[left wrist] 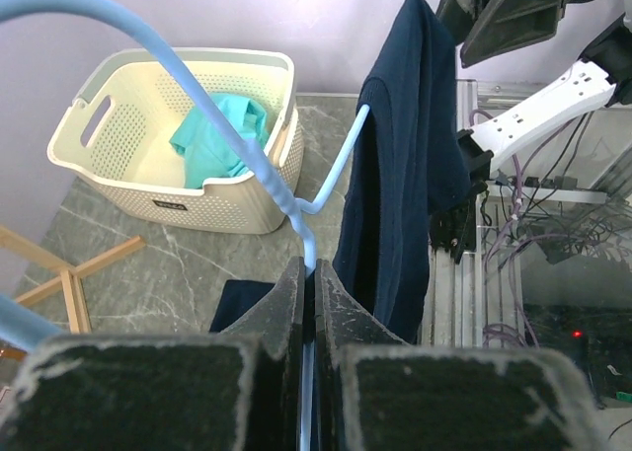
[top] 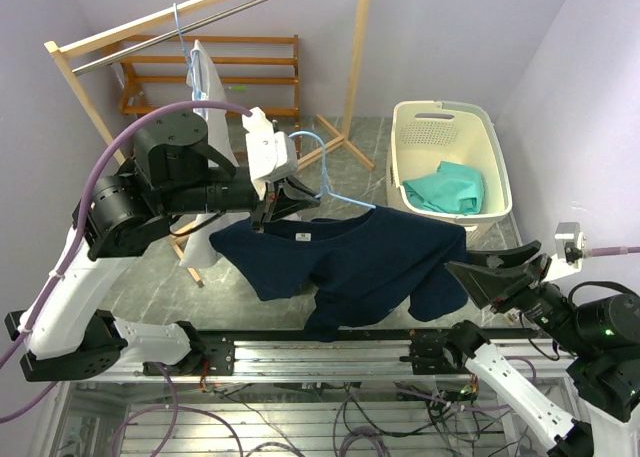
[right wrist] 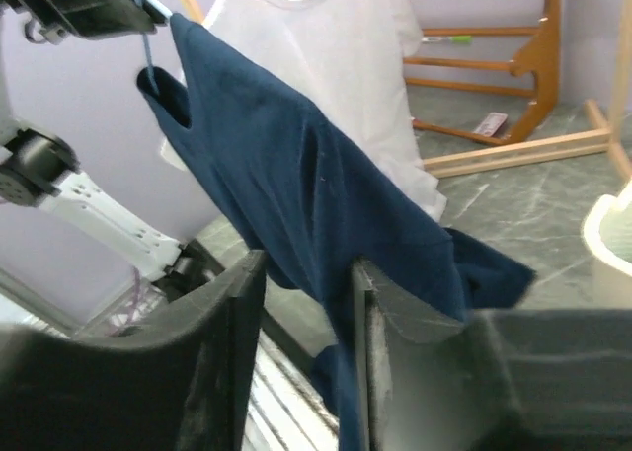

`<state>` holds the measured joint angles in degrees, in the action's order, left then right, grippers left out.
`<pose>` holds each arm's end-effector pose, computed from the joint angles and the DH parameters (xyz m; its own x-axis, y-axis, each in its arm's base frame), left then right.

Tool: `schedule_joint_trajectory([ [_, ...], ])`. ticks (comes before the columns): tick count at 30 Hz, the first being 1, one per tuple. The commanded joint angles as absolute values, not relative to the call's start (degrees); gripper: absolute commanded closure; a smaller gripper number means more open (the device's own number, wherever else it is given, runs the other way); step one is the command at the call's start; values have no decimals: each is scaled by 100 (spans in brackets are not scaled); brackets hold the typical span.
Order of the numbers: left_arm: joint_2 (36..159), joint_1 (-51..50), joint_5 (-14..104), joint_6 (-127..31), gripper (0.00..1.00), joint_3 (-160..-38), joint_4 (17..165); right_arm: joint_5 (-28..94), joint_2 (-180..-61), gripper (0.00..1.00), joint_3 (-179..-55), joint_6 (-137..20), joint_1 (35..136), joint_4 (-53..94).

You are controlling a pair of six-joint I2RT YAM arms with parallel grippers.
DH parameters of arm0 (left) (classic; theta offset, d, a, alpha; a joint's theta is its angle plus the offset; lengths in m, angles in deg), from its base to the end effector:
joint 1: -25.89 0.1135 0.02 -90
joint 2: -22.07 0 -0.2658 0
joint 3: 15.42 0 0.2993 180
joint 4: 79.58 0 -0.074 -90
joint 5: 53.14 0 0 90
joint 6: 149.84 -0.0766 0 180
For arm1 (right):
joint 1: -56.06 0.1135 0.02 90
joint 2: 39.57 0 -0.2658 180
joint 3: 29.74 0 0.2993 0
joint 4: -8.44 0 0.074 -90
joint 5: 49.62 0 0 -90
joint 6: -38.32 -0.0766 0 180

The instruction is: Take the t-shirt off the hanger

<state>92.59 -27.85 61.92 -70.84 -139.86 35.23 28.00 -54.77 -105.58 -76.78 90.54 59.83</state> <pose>0.1207 -0.2194 0.5780 0.0728 0.1930 -0.9785 0.9802 0.1671 0.1059 0.0378 0.0459 0.4680 -0.1886 0.3731 -0.9084 -0.7149 0.5820 0.3875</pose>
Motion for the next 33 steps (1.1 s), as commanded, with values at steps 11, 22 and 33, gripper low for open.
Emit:
schedule_joint_trajectory([
  [11,8783,-2802,5645,-7045,93,-13785,3753,6352,-5248,100,-10787,-8280,9062,7257],
  [22,8815,-2800,5358,-7046,93,-14080,3777,7983,-4868,100,-11111,-9231,9163,8552],
  [33,8883,-2800,5280,-6984,93,-14352,3758,8523,-4230,100,-11250,-10076,9720,9479],
])
